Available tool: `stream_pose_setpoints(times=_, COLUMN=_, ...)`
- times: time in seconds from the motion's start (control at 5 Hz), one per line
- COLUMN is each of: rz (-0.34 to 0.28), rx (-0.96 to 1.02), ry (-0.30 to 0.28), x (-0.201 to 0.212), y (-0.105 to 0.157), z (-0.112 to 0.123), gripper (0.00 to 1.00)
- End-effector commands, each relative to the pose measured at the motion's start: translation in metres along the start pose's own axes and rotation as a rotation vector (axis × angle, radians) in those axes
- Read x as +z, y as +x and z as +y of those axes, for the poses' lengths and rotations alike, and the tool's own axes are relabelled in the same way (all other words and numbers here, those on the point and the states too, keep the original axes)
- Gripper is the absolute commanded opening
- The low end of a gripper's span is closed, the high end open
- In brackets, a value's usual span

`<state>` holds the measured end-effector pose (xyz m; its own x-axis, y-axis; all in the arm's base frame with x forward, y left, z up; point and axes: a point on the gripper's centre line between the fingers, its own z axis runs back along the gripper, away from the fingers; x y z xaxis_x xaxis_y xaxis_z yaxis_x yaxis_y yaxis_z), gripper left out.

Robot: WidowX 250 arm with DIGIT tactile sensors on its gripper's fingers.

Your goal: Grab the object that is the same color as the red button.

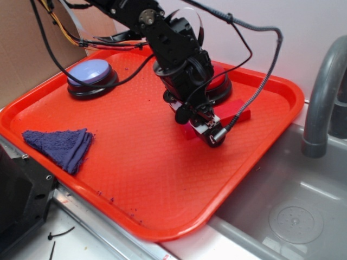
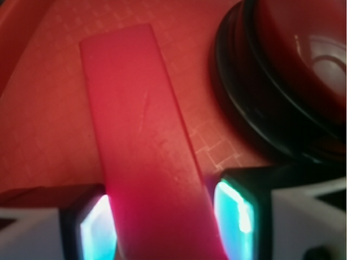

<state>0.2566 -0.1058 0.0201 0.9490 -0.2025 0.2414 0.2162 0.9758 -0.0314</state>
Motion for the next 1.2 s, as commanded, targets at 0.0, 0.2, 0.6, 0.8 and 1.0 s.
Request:
stream_pose_setpoints(times=0.0, rz=0.158, rx=0.136, ry=-0.067, x=0.071, y=0.003, z=0.008, gripper=0.0)
stream_pose_setpoints(times=0.2, rz=0.219, rx=0.199, ry=-0.061, x=0.114, y=-0.011, z=0.023, gripper=0.0)
stream_pose_setpoints(times=0.6, rz=0.116, rx=0.435, ry=0.066, x=0.19, y=-0.056, z=0.046, gripper=0.0)
stream_pose_setpoints(times=0.8, rz=0.064, rx=0.505, ry=0.104, x=0.206, y=-0.076, z=0.052, gripper=0.0)
stream_pose_setpoints(times=1.0, rz=0.059, rx=0.515, ry=0.139, x=0.206, y=-0.081, z=0.052, gripper=0.0)
